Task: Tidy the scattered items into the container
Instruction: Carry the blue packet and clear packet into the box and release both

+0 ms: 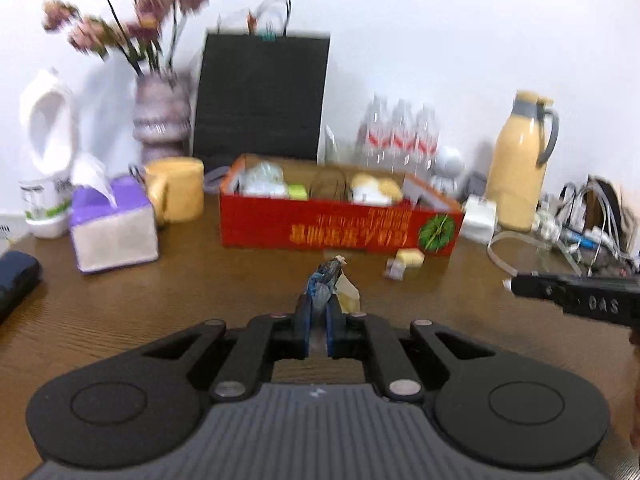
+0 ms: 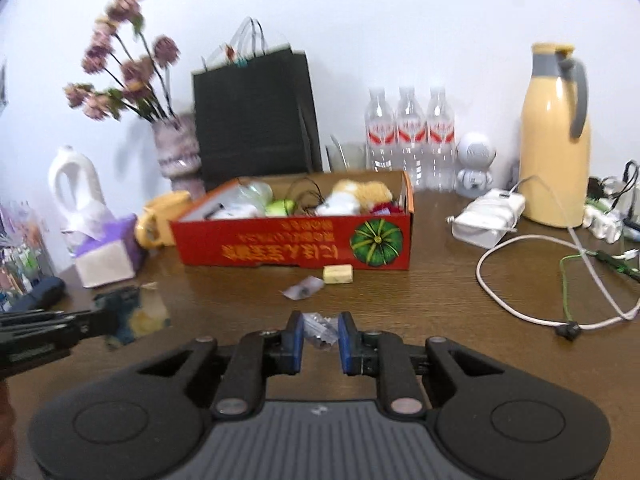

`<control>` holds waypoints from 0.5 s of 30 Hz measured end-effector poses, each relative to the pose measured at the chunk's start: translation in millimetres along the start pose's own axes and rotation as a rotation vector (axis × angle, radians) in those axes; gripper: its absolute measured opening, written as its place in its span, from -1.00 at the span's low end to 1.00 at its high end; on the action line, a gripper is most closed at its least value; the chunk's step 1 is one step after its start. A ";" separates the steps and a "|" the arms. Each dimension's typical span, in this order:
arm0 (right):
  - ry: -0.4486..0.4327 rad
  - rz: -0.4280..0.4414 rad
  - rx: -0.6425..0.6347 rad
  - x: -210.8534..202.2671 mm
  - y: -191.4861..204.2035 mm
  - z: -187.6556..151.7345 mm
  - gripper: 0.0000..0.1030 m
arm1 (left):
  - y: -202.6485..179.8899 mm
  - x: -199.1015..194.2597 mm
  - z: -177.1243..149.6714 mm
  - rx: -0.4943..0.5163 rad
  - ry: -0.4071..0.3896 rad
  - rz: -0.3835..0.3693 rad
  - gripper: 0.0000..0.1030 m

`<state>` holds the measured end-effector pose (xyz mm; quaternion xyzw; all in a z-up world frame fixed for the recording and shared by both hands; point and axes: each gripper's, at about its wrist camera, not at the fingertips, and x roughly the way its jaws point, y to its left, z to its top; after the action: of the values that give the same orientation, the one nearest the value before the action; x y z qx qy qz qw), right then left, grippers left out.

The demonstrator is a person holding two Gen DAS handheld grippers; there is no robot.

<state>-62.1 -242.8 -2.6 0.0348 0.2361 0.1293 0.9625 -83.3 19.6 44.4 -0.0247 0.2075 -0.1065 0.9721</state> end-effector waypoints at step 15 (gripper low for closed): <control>-0.146 -0.006 -0.005 -81.3 35.1 -26.8 -0.68 | -19.4 -69.3 -16.0 0.036 -0.177 -0.022 -0.84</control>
<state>-152.2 -230.4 14.3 0.0411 0.1649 0.1242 0.9776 -155.4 15.6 59.1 -0.0187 0.1186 -0.1184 0.9857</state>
